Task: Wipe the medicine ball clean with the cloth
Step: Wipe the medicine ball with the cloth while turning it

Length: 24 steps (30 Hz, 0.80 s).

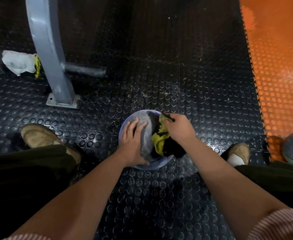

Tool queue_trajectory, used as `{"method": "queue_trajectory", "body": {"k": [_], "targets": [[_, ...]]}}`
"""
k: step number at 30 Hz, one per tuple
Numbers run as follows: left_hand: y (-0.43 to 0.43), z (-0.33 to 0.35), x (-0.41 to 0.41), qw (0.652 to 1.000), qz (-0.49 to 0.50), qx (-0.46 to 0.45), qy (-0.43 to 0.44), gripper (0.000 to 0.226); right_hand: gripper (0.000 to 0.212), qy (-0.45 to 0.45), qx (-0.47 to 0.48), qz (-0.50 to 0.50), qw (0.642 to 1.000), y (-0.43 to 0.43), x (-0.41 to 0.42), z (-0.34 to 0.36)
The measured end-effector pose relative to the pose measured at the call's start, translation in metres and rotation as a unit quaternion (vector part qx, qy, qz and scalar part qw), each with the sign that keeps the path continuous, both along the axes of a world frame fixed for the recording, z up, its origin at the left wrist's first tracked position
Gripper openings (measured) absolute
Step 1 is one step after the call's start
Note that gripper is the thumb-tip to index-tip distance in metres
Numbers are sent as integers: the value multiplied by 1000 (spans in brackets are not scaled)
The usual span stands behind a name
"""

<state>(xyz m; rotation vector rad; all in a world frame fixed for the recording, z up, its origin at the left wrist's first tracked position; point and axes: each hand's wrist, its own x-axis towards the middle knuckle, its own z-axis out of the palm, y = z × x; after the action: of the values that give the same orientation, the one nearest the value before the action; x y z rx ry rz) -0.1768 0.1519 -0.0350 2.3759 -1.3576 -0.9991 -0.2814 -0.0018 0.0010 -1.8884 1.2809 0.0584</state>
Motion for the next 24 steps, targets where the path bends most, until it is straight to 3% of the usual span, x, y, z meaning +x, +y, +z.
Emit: {"method": "queue_trajectory", "body": {"k": [3,4,7,10,19,24], "targets": [[4,6,7,993,70,-79,49,100,13,-16,47,-12,999,7,-6,-7],[2,9,11,990,93,-90,59,100,10,-20,55,-22,998,9,-10,-9],[-8,12,18,991,82,-35,99,128,14,-23,50,-23,998,14,-20,-11],[-5,5,7,997,19,35,66,147,18,9,1,10,1000,18,-24,-8],[-3,10,0,999,7,12,35,143,28,74,-70,199,975,1,32,11],[-3,6,12,997,31,9,67,144,24,82,-53,205,974,4,17,11]]}}
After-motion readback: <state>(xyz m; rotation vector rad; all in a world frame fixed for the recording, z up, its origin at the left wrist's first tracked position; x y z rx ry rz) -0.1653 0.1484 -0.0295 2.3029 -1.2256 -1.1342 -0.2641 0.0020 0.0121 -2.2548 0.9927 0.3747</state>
